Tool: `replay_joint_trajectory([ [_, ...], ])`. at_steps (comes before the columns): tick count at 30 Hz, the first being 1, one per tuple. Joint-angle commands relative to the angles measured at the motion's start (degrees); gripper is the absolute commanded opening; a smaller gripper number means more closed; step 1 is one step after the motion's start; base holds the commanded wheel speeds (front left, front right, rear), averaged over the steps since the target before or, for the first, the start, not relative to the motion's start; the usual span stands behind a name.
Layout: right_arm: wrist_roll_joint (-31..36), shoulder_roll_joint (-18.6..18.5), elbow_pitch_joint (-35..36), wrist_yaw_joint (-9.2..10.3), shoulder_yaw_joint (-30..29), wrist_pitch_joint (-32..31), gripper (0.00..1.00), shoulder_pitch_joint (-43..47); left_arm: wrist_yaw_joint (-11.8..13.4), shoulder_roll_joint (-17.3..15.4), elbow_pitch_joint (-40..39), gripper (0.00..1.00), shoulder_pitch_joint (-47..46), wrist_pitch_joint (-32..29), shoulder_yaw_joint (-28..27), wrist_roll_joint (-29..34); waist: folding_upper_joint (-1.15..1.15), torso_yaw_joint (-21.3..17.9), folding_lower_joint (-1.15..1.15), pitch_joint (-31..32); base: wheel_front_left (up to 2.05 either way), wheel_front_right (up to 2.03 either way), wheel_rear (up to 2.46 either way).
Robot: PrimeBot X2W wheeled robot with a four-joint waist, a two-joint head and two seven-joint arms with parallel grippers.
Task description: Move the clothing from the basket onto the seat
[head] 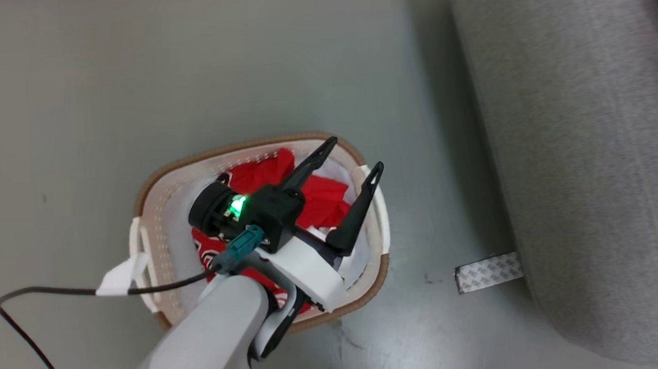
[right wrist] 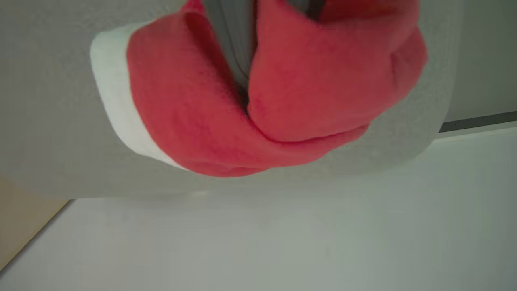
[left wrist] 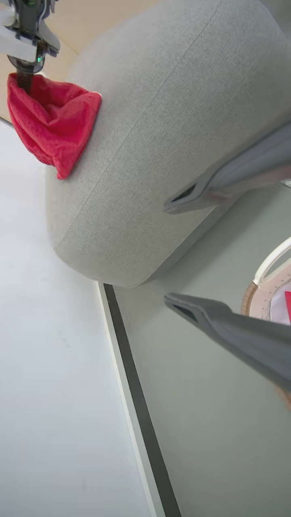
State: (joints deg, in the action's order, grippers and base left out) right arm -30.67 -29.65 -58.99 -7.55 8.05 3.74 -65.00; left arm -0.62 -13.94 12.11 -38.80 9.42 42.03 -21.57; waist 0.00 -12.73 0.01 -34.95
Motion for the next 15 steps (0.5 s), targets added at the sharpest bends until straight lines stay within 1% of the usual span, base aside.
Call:
replay_joint_trajectory([
  [1, 0.15, -0.14, -0.64, 0.12, 0.14, -0.36, 0.00, -0.76, 0.04, -0.56, -0.22, 1.00, -0.57, 0.20, -0.12, 0.42, 0.00, 1.40, -0.01, -1.52, 0.00, 0.00, 0.00],
  [2, -0.21, -0.01, -2.36, 0.12, 0.42, -2.06, 0.00, -1.14, 0.12, -0.66, -0.23, 1.00, -0.52, 0.35, -0.19, 0.38, 0.00, 1.44, -0.01, -1.64, 0.00, 0.00, 0.00],
  [3, -0.92, 0.29, -4.33, 0.13, 0.47, -4.42, 0.07, -1.40, 0.19, -0.67, -0.22, 1.00, -0.46, 0.47, -0.18, 0.31, 0.00, 1.47, -0.01, -1.68, 0.00, 0.00, 0.00],
  [5, -1.72, 1.19, -6.61, 0.12, 1.99, -9.96, 0.36, -1.82, 0.37, -0.67, -0.08, 1.00, -0.29, 0.58, -0.19, 0.10, 0.00, 1.49, -0.01, -1.58, 0.00, 0.00, 0.00],
  [6, -2.19, 1.16, -6.92, 0.12, 2.52, -11.38, 0.39, -2.19, 0.47, -0.74, 0.02, 1.00, -0.14, 0.72, -0.26, -0.04, 0.00, 1.36, -0.01, -1.44, 0.00, 0.00, 0.00],
  [7, -2.61, 0.95, -7.06, 0.12, 2.91, -11.94, 0.50, -2.44, 0.55, -0.78, 0.12, 1.00, 0.04, 0.85, -0.31, -0.17, 0.00, 1.16, -0.01, -1.26, 0.00, 0.00, 0.00],
  [8, -2.89, 0.96, -7.09, 0.12, 3.31, -12.11, 0.76, -2.44, 0.64, -0.80, 0.25, 1.00, 0.23, 0.94, -0.33, -0.33, 0.00, 0.94, -0.01, -1.00, 0.00, 0.00, 0.00],
  [9, -3.13, 1.19, -7.11, 0.12, 3.79, -12.07, 0.96, -2.23, 0.64, -0.81, 0.43, 1.00, 0.43, 0.99, -0.38, -0.44, 0.00, 0.71, -0.01, -0.66, 0.00, 0.00, 0.00],
  [10, -3.33, 1.51, -7.07, 0.12, 4.24, -12.08, 1.00, -1.96, 0.66, -0.84, 0.57, 1.00, 0.60, 1.17, -0.36, -0.59, 0.00, 0.46, -0.01, -0.27, 0.00, 0.00, 0.00],
  [15, -4.79, 1.89, -6.53, 0.12, 6.78, -12.55, 1.00, 0.20, 0.79, -0.79, 1.56, 1.00, 1.66, 1.63, -0.25, -1.28, 0.00, -0.73, -0.01, 2.99, 0.00, 0.00, 0.00],
])
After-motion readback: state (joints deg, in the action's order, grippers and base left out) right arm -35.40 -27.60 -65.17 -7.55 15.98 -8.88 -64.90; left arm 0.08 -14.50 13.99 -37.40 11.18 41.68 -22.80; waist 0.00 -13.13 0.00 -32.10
